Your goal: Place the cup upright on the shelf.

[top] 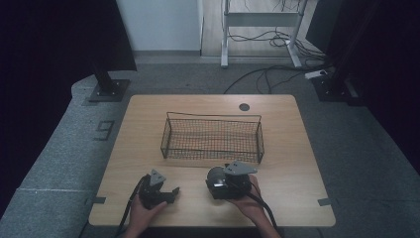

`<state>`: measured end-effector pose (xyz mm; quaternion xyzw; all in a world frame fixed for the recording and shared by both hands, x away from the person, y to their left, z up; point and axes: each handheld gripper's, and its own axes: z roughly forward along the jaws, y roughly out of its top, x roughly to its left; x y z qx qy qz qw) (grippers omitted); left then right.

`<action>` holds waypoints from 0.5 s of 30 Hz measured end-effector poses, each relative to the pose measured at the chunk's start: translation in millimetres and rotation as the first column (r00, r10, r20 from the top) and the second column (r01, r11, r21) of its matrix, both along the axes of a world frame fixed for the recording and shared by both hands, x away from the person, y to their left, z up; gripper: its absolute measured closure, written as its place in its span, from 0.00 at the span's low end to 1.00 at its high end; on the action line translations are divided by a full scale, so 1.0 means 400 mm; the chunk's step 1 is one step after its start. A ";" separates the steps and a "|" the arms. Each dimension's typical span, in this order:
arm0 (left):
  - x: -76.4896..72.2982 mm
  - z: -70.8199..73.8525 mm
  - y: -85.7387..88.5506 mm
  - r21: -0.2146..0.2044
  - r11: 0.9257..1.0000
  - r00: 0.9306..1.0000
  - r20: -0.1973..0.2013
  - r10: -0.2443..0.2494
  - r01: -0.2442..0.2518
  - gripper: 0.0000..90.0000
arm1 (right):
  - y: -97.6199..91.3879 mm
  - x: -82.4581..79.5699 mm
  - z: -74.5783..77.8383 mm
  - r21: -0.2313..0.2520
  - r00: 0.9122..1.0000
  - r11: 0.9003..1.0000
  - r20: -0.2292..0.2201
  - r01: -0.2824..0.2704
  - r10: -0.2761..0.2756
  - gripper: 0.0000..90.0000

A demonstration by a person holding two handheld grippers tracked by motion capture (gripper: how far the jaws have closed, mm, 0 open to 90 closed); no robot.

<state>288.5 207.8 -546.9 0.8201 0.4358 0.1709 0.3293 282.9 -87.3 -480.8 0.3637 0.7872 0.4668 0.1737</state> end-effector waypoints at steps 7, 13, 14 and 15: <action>0.000 0.000 0.000 0.001 1.000 1.000 0.000 -0.001 0.001 0.18 | 0.014 0.007 -0.014 -0.025 1.000 1.000 -0.007 0.009 -0.010 0.10; 0.000 0.000 0.000 0.001 1.000 1.000 0.000 -0.001 0.001 0.18 | 0.011 0.008 -0.015 -0.032 0.999 0.999 0.017 0.039 -0.039 0.08; 0.000 0.000 0.000 0.001 1.000 1.000 0.000 -0.001 0.001 0.18 | 0.011 0.008 -0.015 -0.032 0.999 0.999 0.017 0.039 -0.039 0.08; 0.000 0.000 0.000 0.001 1.000 1.000 -0.001 -0.001 0.001 0.18 | 0.009 0.008 -0.014 -0.030 0.999 0.999 0.018 0.039 -0.038 0.08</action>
